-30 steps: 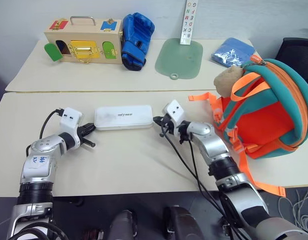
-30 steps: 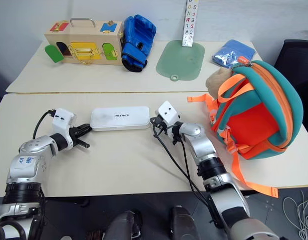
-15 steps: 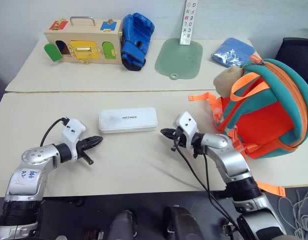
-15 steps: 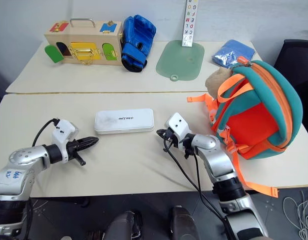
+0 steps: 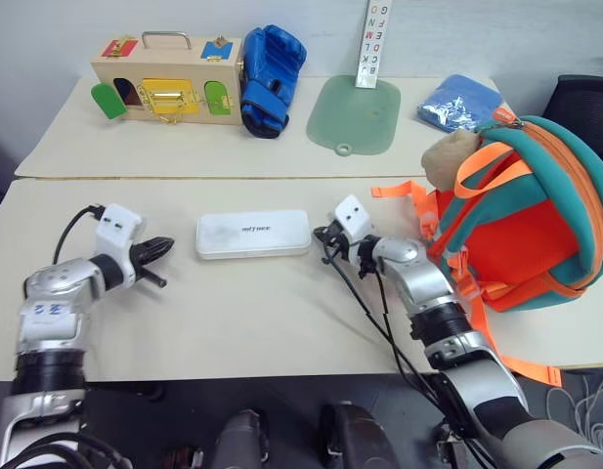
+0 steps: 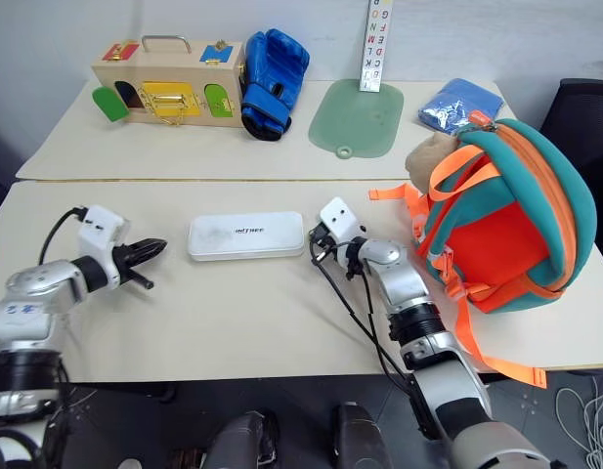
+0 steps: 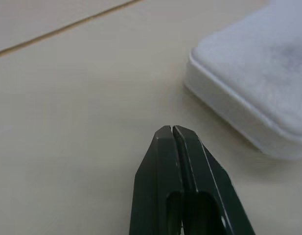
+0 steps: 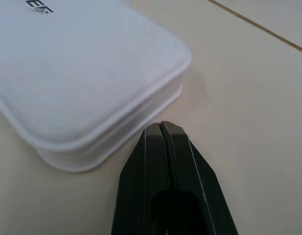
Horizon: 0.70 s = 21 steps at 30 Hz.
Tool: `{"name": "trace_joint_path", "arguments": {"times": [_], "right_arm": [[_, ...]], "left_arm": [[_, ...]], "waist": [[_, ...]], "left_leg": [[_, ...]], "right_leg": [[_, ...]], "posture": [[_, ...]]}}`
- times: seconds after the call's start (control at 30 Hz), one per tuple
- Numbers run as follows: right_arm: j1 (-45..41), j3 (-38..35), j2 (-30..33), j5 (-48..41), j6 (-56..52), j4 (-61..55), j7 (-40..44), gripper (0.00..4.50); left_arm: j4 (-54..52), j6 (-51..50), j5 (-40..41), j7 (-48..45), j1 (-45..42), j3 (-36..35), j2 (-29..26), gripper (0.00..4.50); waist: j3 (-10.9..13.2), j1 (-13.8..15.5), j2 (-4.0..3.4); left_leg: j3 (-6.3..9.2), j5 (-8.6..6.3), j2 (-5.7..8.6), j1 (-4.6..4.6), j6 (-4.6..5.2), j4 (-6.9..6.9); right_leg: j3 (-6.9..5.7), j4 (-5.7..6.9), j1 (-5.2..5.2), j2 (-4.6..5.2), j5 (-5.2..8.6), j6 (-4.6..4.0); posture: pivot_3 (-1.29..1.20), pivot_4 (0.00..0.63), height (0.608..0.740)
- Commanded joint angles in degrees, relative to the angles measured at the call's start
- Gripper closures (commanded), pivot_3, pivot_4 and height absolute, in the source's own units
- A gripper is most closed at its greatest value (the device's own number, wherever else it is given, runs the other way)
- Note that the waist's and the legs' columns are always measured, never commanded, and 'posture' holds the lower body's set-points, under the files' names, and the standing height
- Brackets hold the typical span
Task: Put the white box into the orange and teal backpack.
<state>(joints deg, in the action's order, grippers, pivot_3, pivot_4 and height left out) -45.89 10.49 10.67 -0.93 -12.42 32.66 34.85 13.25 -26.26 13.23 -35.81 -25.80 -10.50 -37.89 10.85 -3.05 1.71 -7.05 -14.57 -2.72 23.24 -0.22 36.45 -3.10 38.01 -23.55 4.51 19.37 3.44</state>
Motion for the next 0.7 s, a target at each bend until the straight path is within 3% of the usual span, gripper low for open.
{"name": "trace_joint_path", "arguments": {"times": [0.03,0.27,0.7], "right_arm": [[-1.8,-0.3,-0.3,0.1,3.1,1.3,0.8,4.50],[1.4,-0.3,1.1,-0.9,1.6,-5.0,3.8,4.50],[15.8,-0.3,8.0,-5.9,-14.0,-34.8,9.3,4.50]], "left_arm": [[-0.2,1.6,-0.5,-0.1,-1.4,1.3,1.1,4.46],[-5.8,-0.6,1.0,-1.9,2.9,1.3,0.7,4.46],[-27.3,-10.6,8.3,-7.0,14.3,-0.3,-1.9,4.46]], "waist": [[0.0,-0.1,0.00],[0.0,-0.3,0.00],[0.0,0.0,0.00]], "left_leg": [[-0.02,0.00,0.00,0.00,0.01,0.00],[-0.02,0.04,-0.10,-0.02,-0.09,-0.04],[0.06,0.03,-0.07,-0.05,-0.08,-0.17]], "right_leg": [[0.01,0.01,-0.01,0.00,0.00,0.00],[0.04,0.28,-0.06,-0.08,0.00,0.00],[0.05,-0.03,-0.02,-0.04,0.01,-0.01]], "posture": [[0.00,0.150,0.740],[0.00,0.150,0.740],[0.00,0.150,0.740]]}}
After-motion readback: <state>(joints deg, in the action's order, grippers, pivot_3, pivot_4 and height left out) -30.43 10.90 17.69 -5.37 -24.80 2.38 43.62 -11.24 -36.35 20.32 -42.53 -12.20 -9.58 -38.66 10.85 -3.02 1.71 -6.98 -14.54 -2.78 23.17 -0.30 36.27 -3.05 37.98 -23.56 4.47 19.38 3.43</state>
